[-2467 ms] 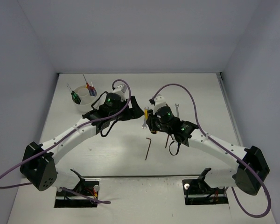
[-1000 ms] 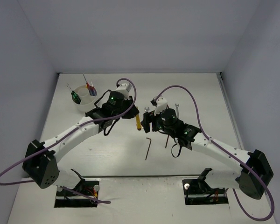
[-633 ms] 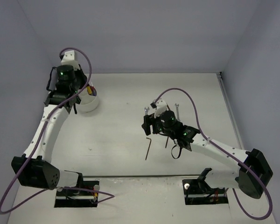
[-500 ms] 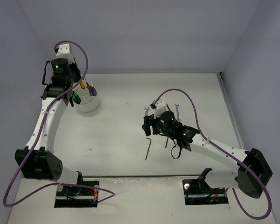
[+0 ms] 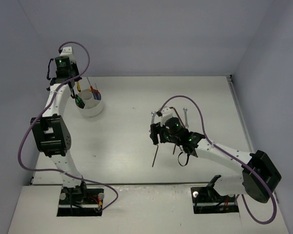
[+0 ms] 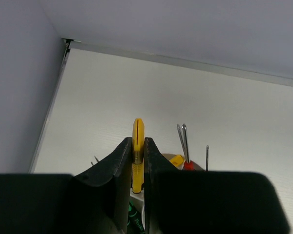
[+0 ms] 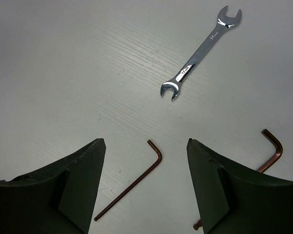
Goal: Sort the tools into containers
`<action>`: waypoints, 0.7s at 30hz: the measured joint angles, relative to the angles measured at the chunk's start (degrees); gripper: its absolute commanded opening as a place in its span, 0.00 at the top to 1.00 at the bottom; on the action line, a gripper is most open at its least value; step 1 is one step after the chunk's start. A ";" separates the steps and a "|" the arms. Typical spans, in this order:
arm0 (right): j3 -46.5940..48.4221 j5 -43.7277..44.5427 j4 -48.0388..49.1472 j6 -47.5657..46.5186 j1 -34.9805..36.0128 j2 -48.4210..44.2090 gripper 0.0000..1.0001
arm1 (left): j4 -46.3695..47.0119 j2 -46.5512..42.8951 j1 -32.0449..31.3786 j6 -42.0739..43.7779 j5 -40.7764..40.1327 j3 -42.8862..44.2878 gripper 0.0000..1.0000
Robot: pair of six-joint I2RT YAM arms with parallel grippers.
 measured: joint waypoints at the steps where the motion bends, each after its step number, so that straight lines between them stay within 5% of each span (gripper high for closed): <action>1: 0.00 0.00 -0.01 0.01 -0.07 0.36 0.36 | 0.26 0.61 0.00 0.01 0.36 0.56 1.00; 21: 0.00 0.00 0.02 0.04 -0.43 2.36 0.36 | 3.40 2.12 0.02 0.00 3.36 -2.77 1.00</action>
